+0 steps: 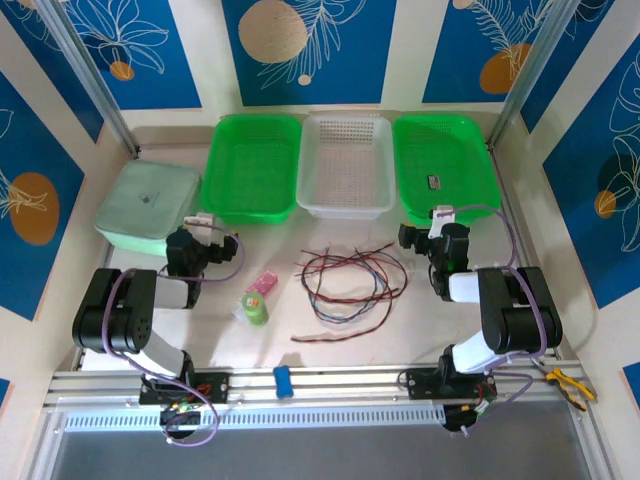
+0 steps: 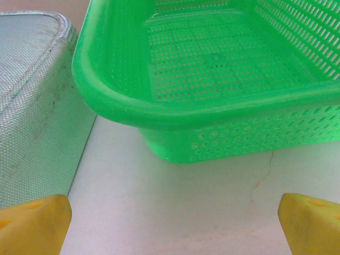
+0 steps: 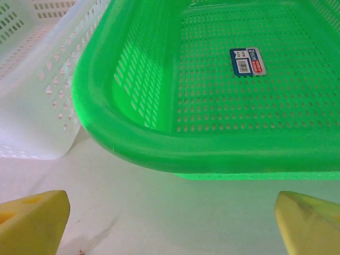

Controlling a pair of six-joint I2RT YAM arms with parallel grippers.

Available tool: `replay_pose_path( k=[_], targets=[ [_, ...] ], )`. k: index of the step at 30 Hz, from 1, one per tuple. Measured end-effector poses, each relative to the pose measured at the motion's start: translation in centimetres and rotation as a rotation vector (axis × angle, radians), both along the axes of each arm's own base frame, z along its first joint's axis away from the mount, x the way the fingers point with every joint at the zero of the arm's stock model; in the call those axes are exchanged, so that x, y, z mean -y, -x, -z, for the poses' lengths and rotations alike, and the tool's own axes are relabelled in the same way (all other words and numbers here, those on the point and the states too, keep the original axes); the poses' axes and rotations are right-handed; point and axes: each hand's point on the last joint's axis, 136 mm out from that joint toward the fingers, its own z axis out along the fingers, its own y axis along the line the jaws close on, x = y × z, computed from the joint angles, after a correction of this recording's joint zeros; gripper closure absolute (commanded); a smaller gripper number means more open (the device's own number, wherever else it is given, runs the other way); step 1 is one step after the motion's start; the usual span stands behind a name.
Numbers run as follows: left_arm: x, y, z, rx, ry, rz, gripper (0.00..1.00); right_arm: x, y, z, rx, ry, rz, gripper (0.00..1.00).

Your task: Untangle the cables

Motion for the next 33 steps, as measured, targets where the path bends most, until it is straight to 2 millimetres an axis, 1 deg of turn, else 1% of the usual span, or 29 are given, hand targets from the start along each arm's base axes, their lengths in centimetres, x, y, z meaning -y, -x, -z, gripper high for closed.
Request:
replay_pose_path(
  k=[33],
  targets=[
    [-0.53,-0.05,0.05,-0.001,-0.01,-0.029,0.01,0.0,0.0,0.0,0.0,0.0,0.0,0.01]
  ],
)
